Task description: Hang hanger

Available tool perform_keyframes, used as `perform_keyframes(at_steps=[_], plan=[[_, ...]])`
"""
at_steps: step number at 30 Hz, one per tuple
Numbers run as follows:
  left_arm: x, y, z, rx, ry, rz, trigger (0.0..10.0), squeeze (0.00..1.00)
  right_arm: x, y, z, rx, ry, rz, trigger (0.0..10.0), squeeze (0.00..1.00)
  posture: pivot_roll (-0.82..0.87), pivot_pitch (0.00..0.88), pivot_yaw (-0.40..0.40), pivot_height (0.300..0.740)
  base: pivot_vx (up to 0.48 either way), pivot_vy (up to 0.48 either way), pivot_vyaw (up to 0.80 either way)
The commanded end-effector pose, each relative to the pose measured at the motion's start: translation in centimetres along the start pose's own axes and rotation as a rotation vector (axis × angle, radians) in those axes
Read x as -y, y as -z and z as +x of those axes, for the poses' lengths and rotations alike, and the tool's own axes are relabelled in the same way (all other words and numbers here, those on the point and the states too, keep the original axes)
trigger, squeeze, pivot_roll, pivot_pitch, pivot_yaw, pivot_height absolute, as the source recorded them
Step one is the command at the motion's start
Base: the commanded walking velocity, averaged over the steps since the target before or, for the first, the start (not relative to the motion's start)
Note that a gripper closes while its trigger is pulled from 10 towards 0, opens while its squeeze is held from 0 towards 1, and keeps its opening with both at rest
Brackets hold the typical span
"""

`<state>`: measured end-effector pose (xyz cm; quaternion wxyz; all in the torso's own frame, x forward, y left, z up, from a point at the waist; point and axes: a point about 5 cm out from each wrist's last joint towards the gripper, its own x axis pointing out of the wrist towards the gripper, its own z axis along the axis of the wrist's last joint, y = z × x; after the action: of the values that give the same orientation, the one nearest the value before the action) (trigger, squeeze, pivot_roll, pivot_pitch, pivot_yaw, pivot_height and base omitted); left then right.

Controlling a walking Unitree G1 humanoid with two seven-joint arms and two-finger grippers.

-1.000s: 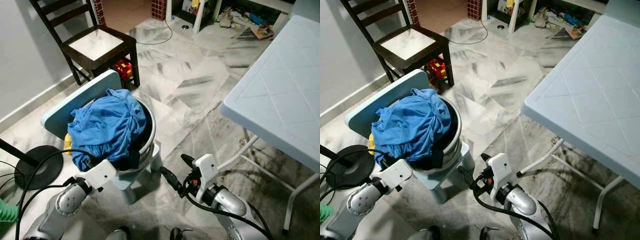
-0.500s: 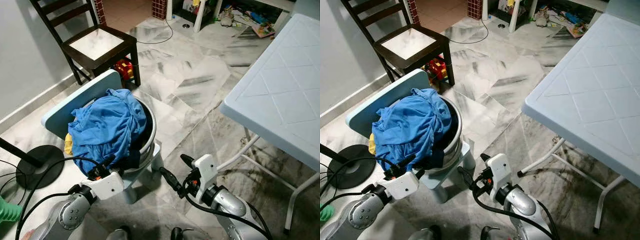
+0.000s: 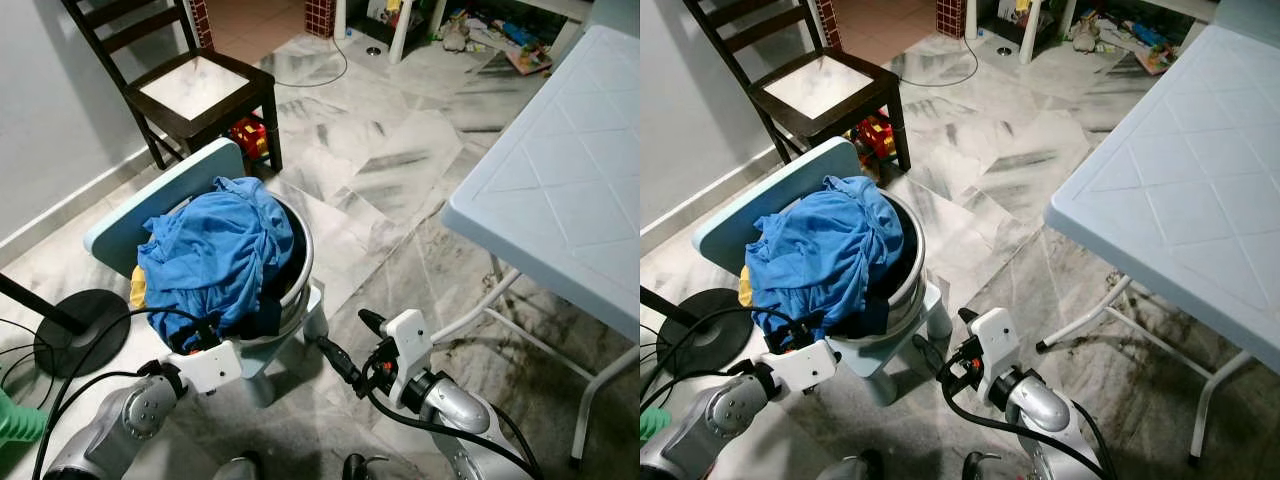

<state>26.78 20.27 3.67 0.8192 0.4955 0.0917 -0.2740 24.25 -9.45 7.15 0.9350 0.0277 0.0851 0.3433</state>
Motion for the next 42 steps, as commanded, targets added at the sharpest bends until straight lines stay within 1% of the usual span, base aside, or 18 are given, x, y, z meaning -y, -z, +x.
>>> perform_keyframes(at_steps=[1, 2, 3, 8, 10, 11, 12, 14, 15, 16, 17, 22, 30, 35, 38, 42], plan=[[0.2, 0.3, 0.1, -0.009, -0.002, 0.028, 10.0, 0.52, 0.0, 0.4, -0.2, -0.014, 0.01, 0.007, 10.0, 0.0, 0.08, 0.231, -0.007, 0.74, 0.0, 0.0, 0.0], [-0.2, 0.2, 0.3, -0.002, -0.016, 0.037, 10.0, 0.0, 0.0, 0.5, -0.2, -0.014, 0.01, 0.009, 10.0, 0.0, 0.08, 0.231, -0.008, 0.74, 0.0, 0.0, 0.0], [-0.6, 0.0, 0.5, 0.004, -0.028, 0.041, 10.0, 0.0, -0.1, 0.5, -0.2, -0.013, 0.01, 0.011, 10.0, 0.0, 0.08, 0.231, -0.006, 0.74, 0.0, 0.0, 0.0], [-1.1, -0.3, 1.0, 0.018, -0.032, 0.056, 10.0, 0.0, 0.0, 0.5, -0.2, -0.014, 0.009, 0.012, 10.0, 0.0, 0.07, 0.229, -0.009, 0.74, 0.0, 0.0, 0.0], [-1.3, -0.6, 1.3, 0.033, -0.028, 0.084, 8.5, 0.0, 0.1, 0.5, -0.2, -0.015, 0.011, 0.012, 10.0, 0.0, 0.07, 0.226, -0.009, 0.74, 0.0, 0.0, 0.0], [-1.3, -0.6, 1.3, 0.033, -0.028, 0.084, 8.5, 0.0, 0.1, 0.5, -0.2, -0.015, 0.011, 0.012, 10.0, 0.0, 0.07, 0.226, -0.009, 0.74, 0.0, 0.0, 0.0], [-1.2, -0.6, 1.4, 0.039, -0.023, 0.087, 4.8, 0.0, 0.1, 0.5, -0.2, -0.016, 0.012, 0.011, 10.0, 0.0, 0.07, 0.225, -0.009, 0.74, 0.0, 0.0, 0.0], [-1.2, -0.6, 1.4, 0.039, -0.023, 0.087, 4.8, 0.0, 0.1, 0.5, -0.2, -0.016, 0.012, 0.011, 10.0, 0.0, 0.07, 0.225, -0.009, 0.74, 0.0, 0.0, 0.0], [-1.2, -0.7, 1.6, 0.042, -0.02, 0.09, 1.1, 0.0, 0.1, 0.5, -0.1, -0.016, 0.012, 0.011, 10.0, 0.0, 0.07, 0.224, -0.009, 0.74, 0.0, 0.0, 0.0], [-1.2, -0.7, 1.6, 0.042, -0.02, 0.09, 1.1, 0.0, 0.1, 0.5, -0.1, -0.016, 0.012, 0.011, 10.0, 0.0, 0.07, 0.224, -0.009, 0.74, 0.0, 0.0, 0.0], [-1.2, -0.8, 1.7, 0.049, -0.01, 0.095, 0.0, 0.0, 0.1, 0.5, -0.1, -0.016, 0.012, 0.011, 10.0, 0.0, 0.07, 0.221, -0.008, 0.74, 0.0, 0.0, 0.0], [-0.7, -1.2, 1.9, 0.075, 0.029, 0.094, 0.0, 0.0, 0.2, 0.6, 0.0, -0.015, 0.011, 0.009, 10.0, 0.0, 0.07, 0.215, -0.008, 0.74, 0.0, 0.0, 0.0], [-0.3, -1.3, 2.0, 0.09, 0.042, 0.072, 0.0, 0.0, 0.2, 0.6, 0.0, -0.016, 0.0, 0.008, 10.0, 0.0, 0.08, 0.207, -0.009, 0.74, 0.0, 0.0, 0.0], [-0.3, -1.2, 2.0, 0.09, 0.047, 0.072, 0.0, 0.0, 0.1, 0.6, 0.1, -0.016, -0.003, 0.006, 10.0, 0.0, 0.08, 0.208, -0.009, 0.74, 0.0, 0.0, 0.0], [-0.1, -0.7, 1.8, 0.075, 0.062, 0.071, 0.0, 0.0, 0.0, 0.7, 0.1, -0.016, -0.002, 0.011, 10.0, 0.0, 0.08, 0.212, -0.008, 0.74, 0.0, 0.0, 0.0], [-0.1, -0.4, 1.6, 0.066, 0.063, 0.075, 0.0, 0.0, 0.1, 0.7, 0.1, -0.016, -0.001, 0.013, 10.0, 0.0, 0.08, 0.214, -0.004, 0.74, 0.0, 0.0, 0.0]])
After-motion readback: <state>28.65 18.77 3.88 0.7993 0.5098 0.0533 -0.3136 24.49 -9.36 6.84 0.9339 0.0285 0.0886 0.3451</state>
